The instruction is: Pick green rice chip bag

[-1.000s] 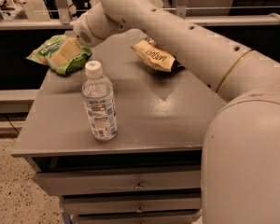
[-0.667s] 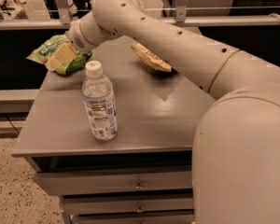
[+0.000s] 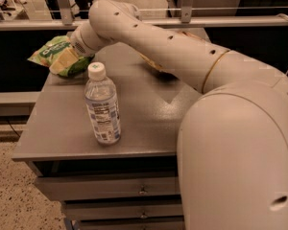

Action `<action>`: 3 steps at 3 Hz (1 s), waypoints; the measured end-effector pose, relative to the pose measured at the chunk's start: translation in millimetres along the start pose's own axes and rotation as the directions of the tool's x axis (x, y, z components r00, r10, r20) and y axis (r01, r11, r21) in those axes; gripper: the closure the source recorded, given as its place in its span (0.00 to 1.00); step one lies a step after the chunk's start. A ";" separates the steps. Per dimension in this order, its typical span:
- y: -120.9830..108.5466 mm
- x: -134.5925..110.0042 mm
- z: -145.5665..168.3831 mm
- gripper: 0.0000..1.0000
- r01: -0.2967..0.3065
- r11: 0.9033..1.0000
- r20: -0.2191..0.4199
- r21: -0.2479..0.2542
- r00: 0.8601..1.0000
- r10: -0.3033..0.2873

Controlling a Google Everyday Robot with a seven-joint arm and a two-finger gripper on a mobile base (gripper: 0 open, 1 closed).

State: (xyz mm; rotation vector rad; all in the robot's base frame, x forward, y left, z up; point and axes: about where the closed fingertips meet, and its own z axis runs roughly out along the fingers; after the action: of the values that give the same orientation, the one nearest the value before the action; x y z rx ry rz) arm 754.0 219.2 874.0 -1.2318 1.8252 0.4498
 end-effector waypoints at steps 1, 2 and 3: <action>-0.9 7.0 12.0 0.14 -0.021 1.000 -0.033 -0.005 0.999 0.021; -1.7 12.1 16.1 0.38 -0.037 0.999 -0.057 -0.011 0.998 0.036; -2.7 19.7 12.6 0.61 -0.050 0.999 -0.074 -0.011 0.996 0.050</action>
Offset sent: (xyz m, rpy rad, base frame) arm 0.0109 -0.0026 -0.0205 -0.0446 0.0806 -0.0364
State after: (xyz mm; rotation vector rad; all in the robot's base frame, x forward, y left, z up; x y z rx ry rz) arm 759.4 215.5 851.4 -1.2277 1.9218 0.4495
